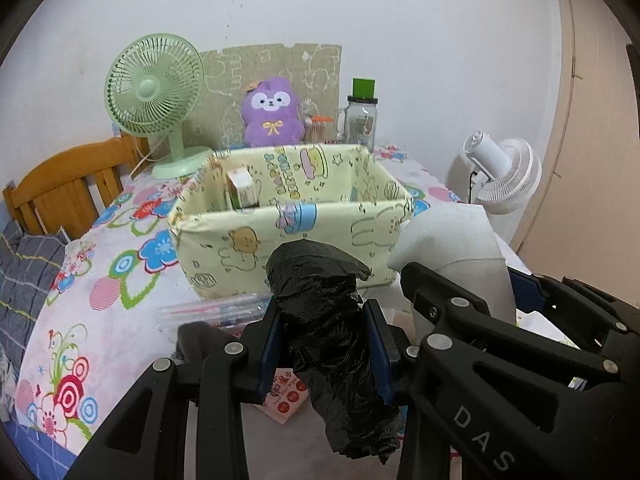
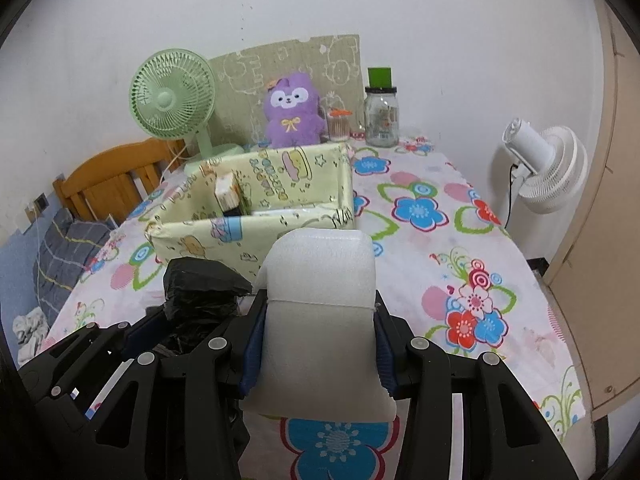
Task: Organize soft objects
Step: 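Lift the white cloth and black bag toward the fabric box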
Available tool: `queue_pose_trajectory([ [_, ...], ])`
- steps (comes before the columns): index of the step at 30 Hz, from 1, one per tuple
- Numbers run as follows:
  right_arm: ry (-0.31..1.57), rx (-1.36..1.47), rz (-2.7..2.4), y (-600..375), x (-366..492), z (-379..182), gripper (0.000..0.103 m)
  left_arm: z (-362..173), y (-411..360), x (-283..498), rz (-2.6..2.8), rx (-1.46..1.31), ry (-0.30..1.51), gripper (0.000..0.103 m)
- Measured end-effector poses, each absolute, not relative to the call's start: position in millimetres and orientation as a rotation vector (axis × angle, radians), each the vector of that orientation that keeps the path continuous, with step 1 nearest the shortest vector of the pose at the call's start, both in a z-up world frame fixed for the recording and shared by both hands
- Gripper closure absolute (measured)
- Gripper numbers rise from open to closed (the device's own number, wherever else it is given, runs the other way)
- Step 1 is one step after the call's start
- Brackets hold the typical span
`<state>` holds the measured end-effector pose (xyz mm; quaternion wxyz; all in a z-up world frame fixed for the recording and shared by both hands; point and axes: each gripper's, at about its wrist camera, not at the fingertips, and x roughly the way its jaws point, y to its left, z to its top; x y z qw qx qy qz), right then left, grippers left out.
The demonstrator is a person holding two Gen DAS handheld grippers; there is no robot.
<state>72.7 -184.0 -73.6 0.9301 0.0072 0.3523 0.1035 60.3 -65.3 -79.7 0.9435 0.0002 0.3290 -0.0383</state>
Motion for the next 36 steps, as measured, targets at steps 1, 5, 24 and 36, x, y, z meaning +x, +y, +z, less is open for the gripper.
queue_pose_trajectory([
  [1,0.716,0.013,0.212,-183,72,-70,0.053,-77,-65,59,-0.079,0.000,0.666,0.064],
  [5,0.697,0.009,0.212,-181,68,-60,0.053,-65,-63,55,-0.080,0.001,0.643,0.064],
  [24,0.608,-0.008,0.205,-175,59,-8,0.053,-18,-57,50,-0.079,-0.002,0.560,0.064],
  [36,0.571,-0.022,0.212,-169,64,19,0.053,6,-53,56,-0.077,0.002,0.522,0.064],
])
